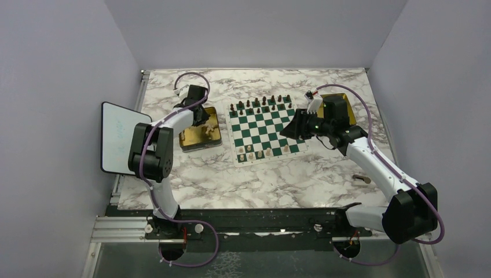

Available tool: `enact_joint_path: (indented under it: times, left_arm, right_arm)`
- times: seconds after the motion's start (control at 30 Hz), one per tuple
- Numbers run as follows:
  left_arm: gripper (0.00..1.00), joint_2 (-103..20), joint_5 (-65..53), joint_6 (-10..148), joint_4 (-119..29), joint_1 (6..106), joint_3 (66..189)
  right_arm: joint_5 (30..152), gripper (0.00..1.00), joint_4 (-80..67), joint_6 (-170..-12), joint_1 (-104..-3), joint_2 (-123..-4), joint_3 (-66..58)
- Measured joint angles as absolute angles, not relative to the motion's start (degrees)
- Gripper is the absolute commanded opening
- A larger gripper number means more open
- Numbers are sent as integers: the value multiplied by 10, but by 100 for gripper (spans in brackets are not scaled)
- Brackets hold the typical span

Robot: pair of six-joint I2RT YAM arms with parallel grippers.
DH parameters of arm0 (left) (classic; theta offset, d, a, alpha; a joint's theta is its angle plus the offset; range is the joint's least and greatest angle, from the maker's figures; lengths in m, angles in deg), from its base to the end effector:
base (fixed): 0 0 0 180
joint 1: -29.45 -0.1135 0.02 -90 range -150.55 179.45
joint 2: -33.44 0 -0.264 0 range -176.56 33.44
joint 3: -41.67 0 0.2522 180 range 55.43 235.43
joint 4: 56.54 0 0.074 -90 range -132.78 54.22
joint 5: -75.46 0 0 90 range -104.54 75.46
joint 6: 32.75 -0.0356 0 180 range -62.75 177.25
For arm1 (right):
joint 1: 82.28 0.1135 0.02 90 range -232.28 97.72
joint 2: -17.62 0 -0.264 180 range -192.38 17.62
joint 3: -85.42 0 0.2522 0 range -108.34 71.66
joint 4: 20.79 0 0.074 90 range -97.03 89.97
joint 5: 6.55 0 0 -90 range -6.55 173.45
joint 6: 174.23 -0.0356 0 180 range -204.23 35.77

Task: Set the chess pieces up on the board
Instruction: Pick up the chess piece from the storage box, then place the chess piece on the chessboard.

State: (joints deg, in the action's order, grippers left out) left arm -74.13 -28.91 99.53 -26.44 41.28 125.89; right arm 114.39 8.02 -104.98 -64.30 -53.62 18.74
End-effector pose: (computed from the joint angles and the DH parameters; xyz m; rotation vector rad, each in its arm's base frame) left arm 0.3892 -0.0725 0.1781 -0.7457 2.3494 -0.0934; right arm 0.2548 0.1019 0.2859 -0.2740 2.2014 0.9649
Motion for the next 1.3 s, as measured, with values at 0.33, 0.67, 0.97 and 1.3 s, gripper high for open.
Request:
enact_joint_path:
  times: [0.33, 0.67, 0.97, 1.3]
  left_arm:
    - [12, -629, -252, 912, -300, 413, 1229]
    - [10, -522, -111, 801, -385, 413, 1133]
    - [9, -399, 63, 651, -480, 455, 1031]
    - [8, -319, 181, 460, -498, 555, 980]
  right_arm:
    - [1128, 51, 80, -1075, -643, -525, 187]
    - [1125, 51, 73, -1106, -643, -518, 187]
    - [1129, 49, 68, -1145, -638, -550, 175]
    - [1151, 49, 29, -1194, -592, -590, 157]
